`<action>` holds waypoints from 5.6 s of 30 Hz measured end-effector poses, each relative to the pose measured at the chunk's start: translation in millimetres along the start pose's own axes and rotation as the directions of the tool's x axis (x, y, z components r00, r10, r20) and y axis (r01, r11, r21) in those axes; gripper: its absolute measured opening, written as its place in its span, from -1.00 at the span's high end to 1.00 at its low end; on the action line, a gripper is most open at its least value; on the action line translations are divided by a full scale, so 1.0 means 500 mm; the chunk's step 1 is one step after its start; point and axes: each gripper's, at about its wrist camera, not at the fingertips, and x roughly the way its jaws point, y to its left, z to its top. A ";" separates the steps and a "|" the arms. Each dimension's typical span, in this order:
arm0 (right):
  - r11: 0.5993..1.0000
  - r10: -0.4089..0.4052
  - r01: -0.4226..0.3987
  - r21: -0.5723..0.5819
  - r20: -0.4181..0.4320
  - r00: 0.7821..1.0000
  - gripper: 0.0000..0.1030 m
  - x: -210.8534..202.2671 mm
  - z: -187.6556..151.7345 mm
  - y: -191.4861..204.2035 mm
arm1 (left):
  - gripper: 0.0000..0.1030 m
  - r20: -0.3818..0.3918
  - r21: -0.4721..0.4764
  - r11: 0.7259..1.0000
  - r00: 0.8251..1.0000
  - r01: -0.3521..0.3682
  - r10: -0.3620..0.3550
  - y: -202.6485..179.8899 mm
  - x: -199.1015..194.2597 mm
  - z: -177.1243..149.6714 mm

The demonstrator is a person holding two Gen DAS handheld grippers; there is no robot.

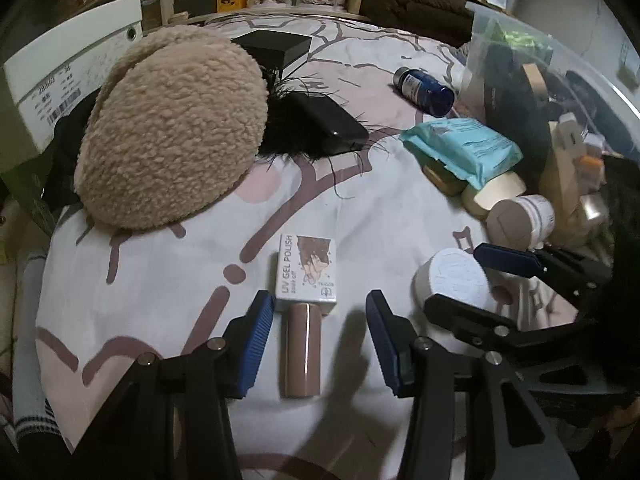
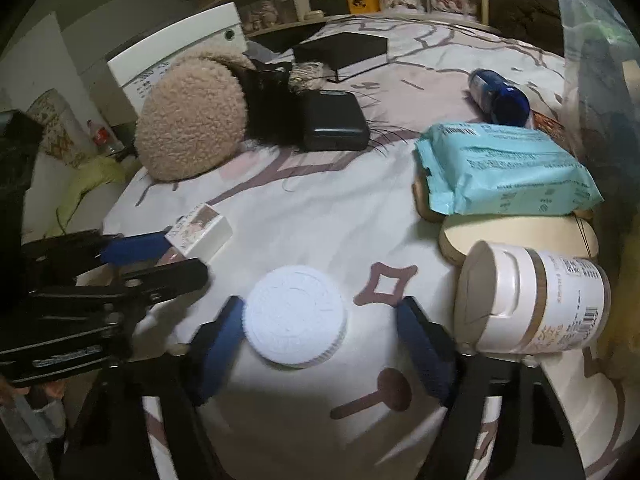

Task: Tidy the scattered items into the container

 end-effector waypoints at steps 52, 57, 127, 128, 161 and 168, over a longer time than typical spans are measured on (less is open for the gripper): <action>0.983 -0.129 0.140 0.120 -0.089 0.988 -0.04 -0.067 -0.088 -0.054 | -0.43 -0.111 0.016 0.987 0.981 -0.157 0.158 -0.012 -0.060 -0.124; 0.983 -0.144 0.155 0.103 -0.106 0.984 -0.04 -0.064 -0.088 -0.048 | -0.47 -0.088 -0.013 0.988 0.984 -0.156 0.154 0.005 -0.041 -0.108; 0.970 -0.230 0.233 0.071 -0.050 0.972 0.02 -0.058 -0.086 -0.031 | -0.70 0.079 0.027 0.999 0.997 -0.023 0.020 -0.043 -0.045 -0.069; 0.970 -0.227 0.230 0.072 -0.051 0.973 0.03 -0.058 -0.086 -0.032 | -0.71 0.080 0.027 1.000 0.997 -0.009 0.007 -0.039 -0.045 -0.065; 0.979 -0.151 0.157 0.131 -0.056 0.987 0.02 -0.053 -0.079 -0.044 | -0.67 0.026 0.147 0.988 0.999 0.040 -0.044 -0.063 0.004 -0.054; 0.978 -0.152 0.157 0.138 -0.048 0.987 0.02 -0.058 -0.076 -0.045 | -0.67 0.032 0.153 0.988 0.999 0.027 -0.032 -0.071 -0.005 -0.060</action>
